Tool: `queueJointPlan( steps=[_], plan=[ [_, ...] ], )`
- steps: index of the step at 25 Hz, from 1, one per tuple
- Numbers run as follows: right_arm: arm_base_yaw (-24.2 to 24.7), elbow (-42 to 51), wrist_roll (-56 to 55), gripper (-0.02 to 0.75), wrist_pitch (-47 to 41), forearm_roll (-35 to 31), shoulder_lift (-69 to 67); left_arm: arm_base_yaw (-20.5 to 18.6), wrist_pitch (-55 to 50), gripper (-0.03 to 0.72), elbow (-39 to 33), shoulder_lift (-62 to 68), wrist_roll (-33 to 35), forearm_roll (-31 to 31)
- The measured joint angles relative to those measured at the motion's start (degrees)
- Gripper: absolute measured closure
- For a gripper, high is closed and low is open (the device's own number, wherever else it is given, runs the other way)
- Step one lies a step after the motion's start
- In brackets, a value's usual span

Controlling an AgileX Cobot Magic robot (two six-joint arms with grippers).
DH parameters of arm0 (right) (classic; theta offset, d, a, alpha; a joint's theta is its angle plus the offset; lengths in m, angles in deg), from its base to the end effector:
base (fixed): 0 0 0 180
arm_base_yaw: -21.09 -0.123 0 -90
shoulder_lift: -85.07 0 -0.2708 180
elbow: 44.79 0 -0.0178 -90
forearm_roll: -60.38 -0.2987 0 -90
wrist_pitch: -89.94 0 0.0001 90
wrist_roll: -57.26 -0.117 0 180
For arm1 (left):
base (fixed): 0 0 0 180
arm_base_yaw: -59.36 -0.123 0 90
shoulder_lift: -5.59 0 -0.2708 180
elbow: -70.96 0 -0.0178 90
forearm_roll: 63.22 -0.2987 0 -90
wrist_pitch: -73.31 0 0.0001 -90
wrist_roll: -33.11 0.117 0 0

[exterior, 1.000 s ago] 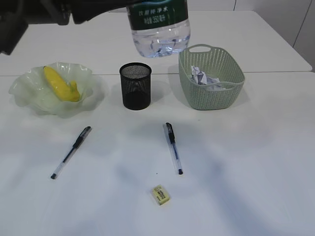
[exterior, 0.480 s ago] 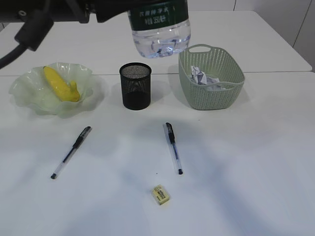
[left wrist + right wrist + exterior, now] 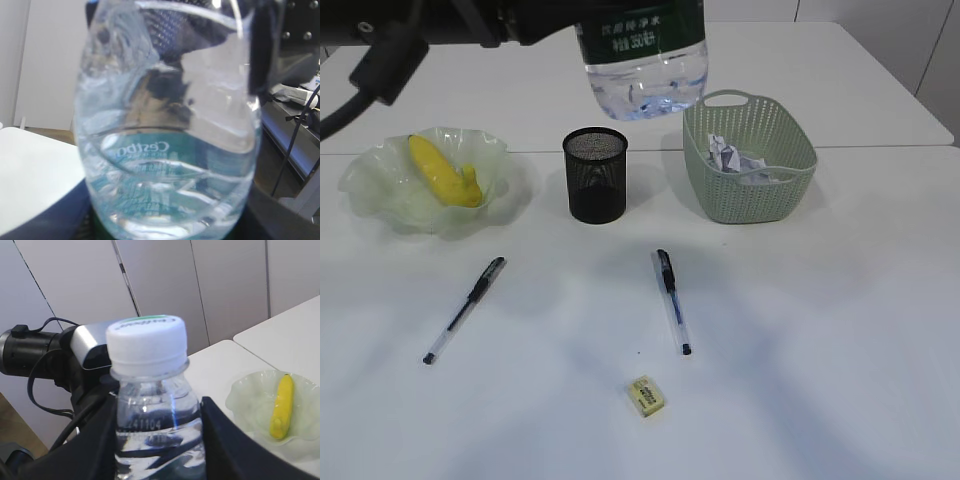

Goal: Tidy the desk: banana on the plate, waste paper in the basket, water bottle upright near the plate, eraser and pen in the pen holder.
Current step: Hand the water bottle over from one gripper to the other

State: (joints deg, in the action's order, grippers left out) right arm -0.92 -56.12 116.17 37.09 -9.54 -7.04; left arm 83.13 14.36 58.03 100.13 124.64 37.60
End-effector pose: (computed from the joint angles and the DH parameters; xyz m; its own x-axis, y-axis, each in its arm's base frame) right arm 0.3165 0.2225 0.4387 -0.2409 -0.0986 -0.9655 -0.9188 0.3437 0.1941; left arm 0.3033 -0.2412 0.3201 -0.3207 -0.0490 -0.9459 0.9344 0.1473 -0.3244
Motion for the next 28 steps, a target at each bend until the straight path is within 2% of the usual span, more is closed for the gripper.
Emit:
queueJointPlan(
  steps=[14, 16, 20, 23, 28],
  plan=[
    [0.0, 0.0, 0.5, 0.434, 0.1, 0.0, 0.0, 0.0, 0.0, 0.295, 0.0, 0.0, 0.1, 0.0],
    [0.0, 0.0, 0.5, 0.399, 0.1, 0.0, 0.0, 0.0, 0.1, 0.301, 0.0, 0.0, 0.2, 0.0],
    [0.0, 0.0, 0.5, 0.264, 0.1, 0.0, 0.0, 0.0, 0.1, 0.327, 0.0, 0.0, 0.4, -0.1],
    [0.0, -0.1, 0.5, 0.190, 0.5, -1.4, 0.0, 0.0, 0.7, 0.328, 0.0, 0.1, 0.5, -1.3],
    [0.0, -0.3, 0.5, 0.162, 2.0, -1.5, 0.1, 0.0, 1.9, 0.328, 0.0, 0.3, 0.5, -2.0]
  ],
)
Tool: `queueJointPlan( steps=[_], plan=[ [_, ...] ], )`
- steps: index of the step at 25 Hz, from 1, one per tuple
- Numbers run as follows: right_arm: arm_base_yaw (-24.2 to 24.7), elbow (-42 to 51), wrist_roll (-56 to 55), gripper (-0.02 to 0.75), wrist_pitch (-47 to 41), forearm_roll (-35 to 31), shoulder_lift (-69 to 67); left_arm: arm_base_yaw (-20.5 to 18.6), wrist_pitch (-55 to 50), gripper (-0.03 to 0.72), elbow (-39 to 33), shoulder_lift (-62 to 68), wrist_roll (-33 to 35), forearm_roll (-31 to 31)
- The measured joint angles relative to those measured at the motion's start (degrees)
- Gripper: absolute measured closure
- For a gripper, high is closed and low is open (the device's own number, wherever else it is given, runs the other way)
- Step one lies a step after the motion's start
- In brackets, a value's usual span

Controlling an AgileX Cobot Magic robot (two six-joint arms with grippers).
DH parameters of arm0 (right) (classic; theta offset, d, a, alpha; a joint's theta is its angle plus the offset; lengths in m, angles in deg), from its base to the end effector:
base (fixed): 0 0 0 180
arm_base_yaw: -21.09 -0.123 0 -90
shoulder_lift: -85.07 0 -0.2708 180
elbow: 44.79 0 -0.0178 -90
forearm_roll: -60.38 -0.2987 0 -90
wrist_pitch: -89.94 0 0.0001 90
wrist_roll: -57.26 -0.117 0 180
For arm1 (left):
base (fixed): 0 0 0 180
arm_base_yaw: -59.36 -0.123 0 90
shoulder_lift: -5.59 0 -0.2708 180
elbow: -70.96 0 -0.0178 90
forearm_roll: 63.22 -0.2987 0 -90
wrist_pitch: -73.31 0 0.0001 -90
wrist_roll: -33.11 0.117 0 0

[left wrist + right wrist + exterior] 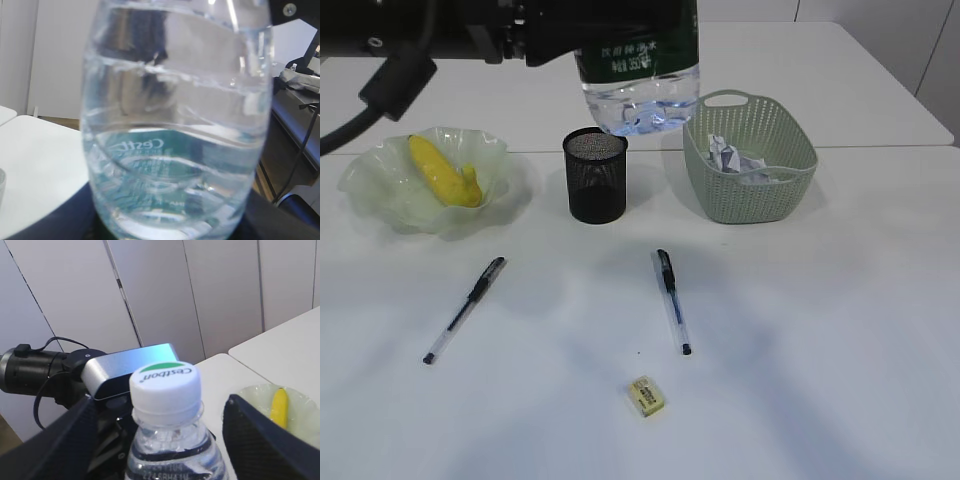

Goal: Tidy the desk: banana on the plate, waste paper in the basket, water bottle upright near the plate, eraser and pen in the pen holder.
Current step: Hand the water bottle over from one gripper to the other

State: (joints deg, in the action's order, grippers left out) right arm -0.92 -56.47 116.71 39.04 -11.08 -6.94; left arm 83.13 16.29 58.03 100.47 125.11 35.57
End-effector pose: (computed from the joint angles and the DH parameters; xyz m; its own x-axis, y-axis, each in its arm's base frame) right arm 0.3186 0.2217 0.4453 -0.2288 -0.0600 -0.9716 -0.9125 0.3609 0.1926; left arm 0.3068 -0.2412 0.3132 -0.3058 -0.0117 -0.9520 0.9357 0.1812 -0.3027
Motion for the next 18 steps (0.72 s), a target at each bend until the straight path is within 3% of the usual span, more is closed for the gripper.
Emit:
queueJointPlan(
  steps=[12, 18],
  plan=[
    [0.0, 0.0, -3.1, 0.160, 0.0, 13.4, 3.6, -0.4, 0.9, 0.328, 0.0, 0.0, 1.7, 0.0],
    [0.0, 0.0, -9.1, 0.160, -0.4, 21.6, 4.2, -5.2, 0.9, 0.328, 0.0, -0.3, 1.8, -2.9]
  ],
)
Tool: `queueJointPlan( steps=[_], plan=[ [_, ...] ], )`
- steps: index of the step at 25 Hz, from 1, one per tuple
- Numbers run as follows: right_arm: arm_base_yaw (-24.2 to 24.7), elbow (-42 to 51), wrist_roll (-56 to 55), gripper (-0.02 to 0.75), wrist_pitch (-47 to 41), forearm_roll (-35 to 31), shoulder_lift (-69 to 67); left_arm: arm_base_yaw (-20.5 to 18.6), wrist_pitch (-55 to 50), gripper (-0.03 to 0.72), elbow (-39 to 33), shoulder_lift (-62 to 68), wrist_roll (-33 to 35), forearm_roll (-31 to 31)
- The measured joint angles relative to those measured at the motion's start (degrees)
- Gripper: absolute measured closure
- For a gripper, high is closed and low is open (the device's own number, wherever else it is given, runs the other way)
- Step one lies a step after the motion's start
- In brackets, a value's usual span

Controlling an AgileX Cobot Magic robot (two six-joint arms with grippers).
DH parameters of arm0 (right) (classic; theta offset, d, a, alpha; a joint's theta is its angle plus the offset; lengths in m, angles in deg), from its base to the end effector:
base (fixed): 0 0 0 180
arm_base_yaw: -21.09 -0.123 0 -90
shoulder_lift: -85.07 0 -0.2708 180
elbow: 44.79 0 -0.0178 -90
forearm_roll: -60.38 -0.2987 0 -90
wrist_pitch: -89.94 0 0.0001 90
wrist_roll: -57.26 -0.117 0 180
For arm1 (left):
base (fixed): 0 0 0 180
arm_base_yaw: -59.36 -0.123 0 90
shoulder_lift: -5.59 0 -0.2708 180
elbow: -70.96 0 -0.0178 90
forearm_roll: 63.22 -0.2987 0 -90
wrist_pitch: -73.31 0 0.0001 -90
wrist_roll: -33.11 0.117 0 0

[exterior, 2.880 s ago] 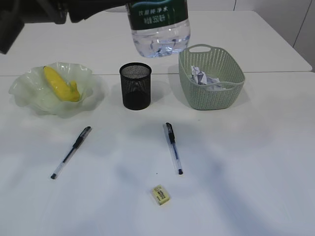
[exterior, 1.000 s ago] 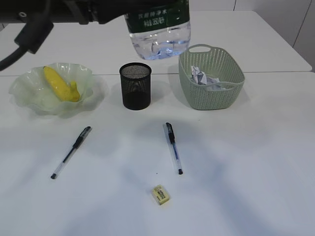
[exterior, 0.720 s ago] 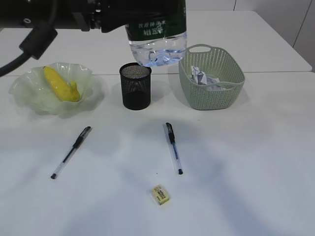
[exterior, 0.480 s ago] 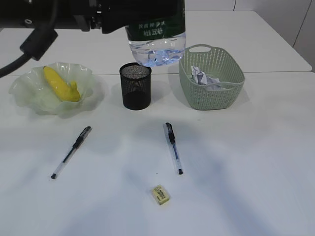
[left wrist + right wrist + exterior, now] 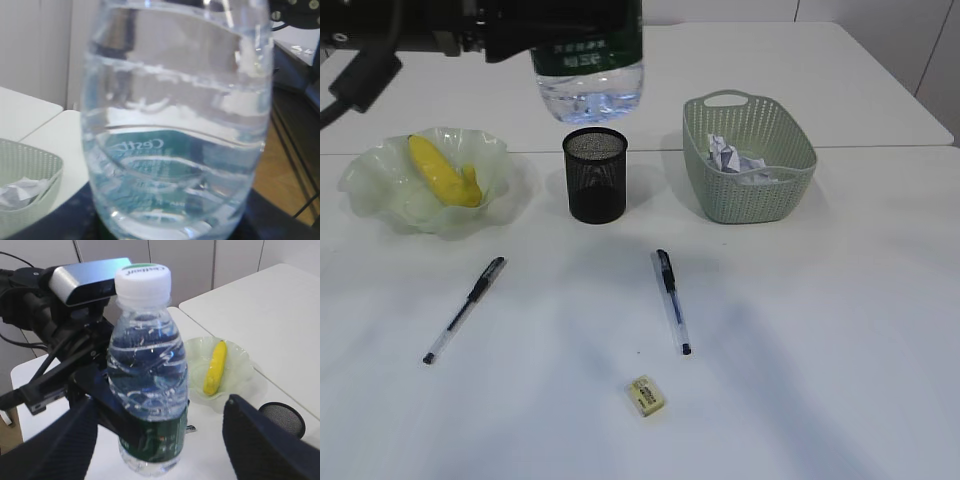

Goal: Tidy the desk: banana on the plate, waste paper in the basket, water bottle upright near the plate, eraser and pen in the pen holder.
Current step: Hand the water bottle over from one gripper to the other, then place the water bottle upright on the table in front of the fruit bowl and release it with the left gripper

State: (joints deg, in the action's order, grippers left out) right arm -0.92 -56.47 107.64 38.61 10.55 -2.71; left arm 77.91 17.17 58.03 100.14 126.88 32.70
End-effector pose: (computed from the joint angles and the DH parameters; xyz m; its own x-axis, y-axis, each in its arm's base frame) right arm 0.3078 0.1998 0.4429 -0.1876 -0.2834 -0.9405 -0.8726 0.4876 0.0272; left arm 0.3265 -0.2116 0.3102 -0.2555 0.0156 -0.9667 0.9297 0.2785 -0.2412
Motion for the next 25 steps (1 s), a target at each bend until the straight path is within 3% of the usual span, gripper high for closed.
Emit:
queueJointPlan(
  steps=[16, 20, 25],
  plan=[
    [0.0, 0.0, -0.9, 0.160, -0.3, 2.0, 0.5, -23.4, -10.6, 0.328, 0.0, -1.4, 0.1, -6.9],
    [0.0, 0.0, -1.0, 0.160, -0.3, 2.4, 0.5, -27.2, -10.5, 0.328, 0.0, -1.4, 0.2, -10.4],
    [0.0, 0.0, -1.0, 0.159, -0.3, 2.4, 0.5, -28.6, -10.6, 0.328, -4.5, -1.5, 6.2, -7.9]
  ],
)
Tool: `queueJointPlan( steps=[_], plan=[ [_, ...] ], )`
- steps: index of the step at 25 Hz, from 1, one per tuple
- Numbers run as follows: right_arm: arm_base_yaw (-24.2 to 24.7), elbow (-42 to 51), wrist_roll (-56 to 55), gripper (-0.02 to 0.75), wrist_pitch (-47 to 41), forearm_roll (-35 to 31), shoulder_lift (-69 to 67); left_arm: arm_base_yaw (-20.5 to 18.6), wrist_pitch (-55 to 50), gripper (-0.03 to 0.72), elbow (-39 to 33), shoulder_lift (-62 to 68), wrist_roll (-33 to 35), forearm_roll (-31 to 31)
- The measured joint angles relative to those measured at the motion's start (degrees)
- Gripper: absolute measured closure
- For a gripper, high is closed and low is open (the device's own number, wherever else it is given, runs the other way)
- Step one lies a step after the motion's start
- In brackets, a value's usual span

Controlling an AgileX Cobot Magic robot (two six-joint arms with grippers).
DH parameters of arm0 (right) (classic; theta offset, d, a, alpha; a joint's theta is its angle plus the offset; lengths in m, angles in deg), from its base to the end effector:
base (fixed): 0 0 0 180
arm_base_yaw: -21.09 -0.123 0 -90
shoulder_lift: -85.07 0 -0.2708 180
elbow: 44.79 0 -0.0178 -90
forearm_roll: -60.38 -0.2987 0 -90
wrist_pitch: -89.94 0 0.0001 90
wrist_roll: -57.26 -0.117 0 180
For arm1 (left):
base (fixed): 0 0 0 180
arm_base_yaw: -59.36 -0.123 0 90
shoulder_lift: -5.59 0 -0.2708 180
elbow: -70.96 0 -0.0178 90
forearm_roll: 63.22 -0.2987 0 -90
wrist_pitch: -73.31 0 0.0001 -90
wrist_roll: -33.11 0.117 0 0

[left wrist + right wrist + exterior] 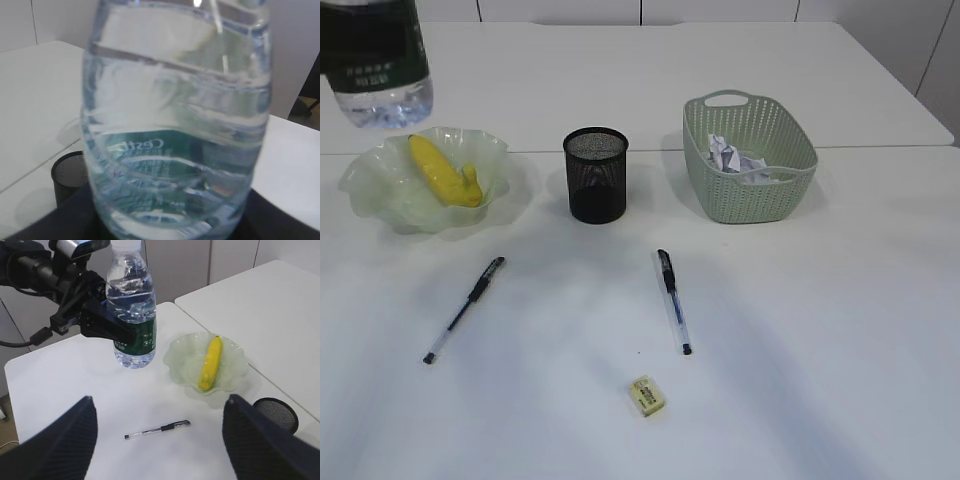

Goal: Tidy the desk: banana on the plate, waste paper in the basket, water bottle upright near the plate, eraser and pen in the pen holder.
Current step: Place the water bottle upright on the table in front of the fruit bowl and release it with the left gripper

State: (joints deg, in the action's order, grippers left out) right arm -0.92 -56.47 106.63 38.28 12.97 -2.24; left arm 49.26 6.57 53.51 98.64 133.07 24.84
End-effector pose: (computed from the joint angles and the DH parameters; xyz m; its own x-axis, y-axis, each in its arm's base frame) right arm 0.3065 0.1968 0.4427 -0.1862 -0.3085 -0.9328 -0.8667 0.4988 0.0080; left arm 0.3559 -0.0458 0.2859 -0.2099 0.0658 -0.9755 0.8314 0.5370 -0.1426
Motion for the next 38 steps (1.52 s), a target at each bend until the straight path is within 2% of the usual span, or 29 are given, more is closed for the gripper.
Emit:
queueJointPlan(
  steps=[6, 10, 18, 27, 38],
  plan=[
    [0.0, 0.0, 0.0, 0.159, 0.0, 0.1, 0.0, -0.2, 0.5, 0.328, -9.6, 0.0, 13.4, 7.8],
    [0.0, 0.0, 0.0, 0.159, 0.0, 0.2, 0.0, -0.2, 2.2, 0.328, -12.3, 0.0, 19.2, 9.7],
    [0.0, 0.0, 0.0, 0.159, -0.3, 0.2, 0.0, -1.0, 3.8, 0.328, -12.9, 2.8, 22.0, 10.6],
    [0.0, 0.0, 0.0, 0.159, -1.1, 0.2, 0.0, -8.1, 3.0, 0.328, -12.9, 9.1, 26.8, 11.1],
    [0.0, 0.0, 0.0, 0.159, -1.3, 0.2, -0.5, -8.3, 3.0, 0.328, -12.9, 16.6, 33.0, 11.6]
  ],
)
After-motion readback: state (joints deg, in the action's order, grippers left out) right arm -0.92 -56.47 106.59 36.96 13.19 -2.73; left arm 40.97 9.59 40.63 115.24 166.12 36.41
